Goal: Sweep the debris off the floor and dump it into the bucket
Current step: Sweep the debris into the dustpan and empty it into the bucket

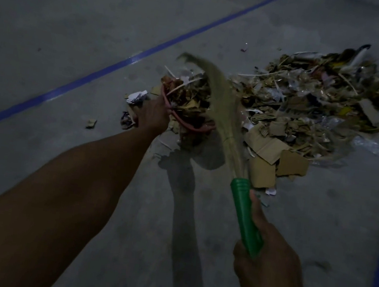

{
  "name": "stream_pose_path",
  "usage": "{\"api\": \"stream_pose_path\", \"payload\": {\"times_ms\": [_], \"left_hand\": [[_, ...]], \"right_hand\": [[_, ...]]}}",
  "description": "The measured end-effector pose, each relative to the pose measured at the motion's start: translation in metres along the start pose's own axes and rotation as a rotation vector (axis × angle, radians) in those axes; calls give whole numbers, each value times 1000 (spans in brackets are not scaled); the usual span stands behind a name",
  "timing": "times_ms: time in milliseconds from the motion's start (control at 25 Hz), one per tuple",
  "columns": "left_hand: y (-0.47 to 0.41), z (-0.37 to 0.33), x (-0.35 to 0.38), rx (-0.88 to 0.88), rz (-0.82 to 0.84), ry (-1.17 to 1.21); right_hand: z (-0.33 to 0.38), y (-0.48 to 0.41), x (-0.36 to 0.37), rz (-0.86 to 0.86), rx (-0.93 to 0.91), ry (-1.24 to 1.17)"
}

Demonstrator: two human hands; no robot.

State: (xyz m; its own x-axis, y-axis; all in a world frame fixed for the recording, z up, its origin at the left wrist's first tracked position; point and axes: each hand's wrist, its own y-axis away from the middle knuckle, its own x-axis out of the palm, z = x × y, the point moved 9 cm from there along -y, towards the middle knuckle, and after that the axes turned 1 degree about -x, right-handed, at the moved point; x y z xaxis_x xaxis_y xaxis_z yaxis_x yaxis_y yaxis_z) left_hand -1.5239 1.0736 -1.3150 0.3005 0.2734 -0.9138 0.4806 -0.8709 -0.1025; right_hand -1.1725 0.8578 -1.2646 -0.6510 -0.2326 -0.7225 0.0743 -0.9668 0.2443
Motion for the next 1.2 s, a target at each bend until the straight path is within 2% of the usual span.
{"api": "stream_pose_path", "payload": {"times_ms": [120,240,400,600,800,1000,1200], "left_hand": [[-4,-13,3,-14,2,18],[2,-22,8,-6,-4,44],[11,-31,17,38,10,31],[13,-32,23,6,6,-7],[13,-46,24,-48,-35,16],[9,-82,20,-43,-105,47],[1,-135,-33,-137,-96,103]], "right_hand": [[-12,-2,-39,-184,16,-65],[-33,-15,-51,-237,119,-61],[-46,-33,-31,-164,213,10],[-38,-28,22,-4,174,127],[-33,-19,50,41,179,10],[-31,-40,27,7,160,32],[1,-54,-57,66,164,22]]}}
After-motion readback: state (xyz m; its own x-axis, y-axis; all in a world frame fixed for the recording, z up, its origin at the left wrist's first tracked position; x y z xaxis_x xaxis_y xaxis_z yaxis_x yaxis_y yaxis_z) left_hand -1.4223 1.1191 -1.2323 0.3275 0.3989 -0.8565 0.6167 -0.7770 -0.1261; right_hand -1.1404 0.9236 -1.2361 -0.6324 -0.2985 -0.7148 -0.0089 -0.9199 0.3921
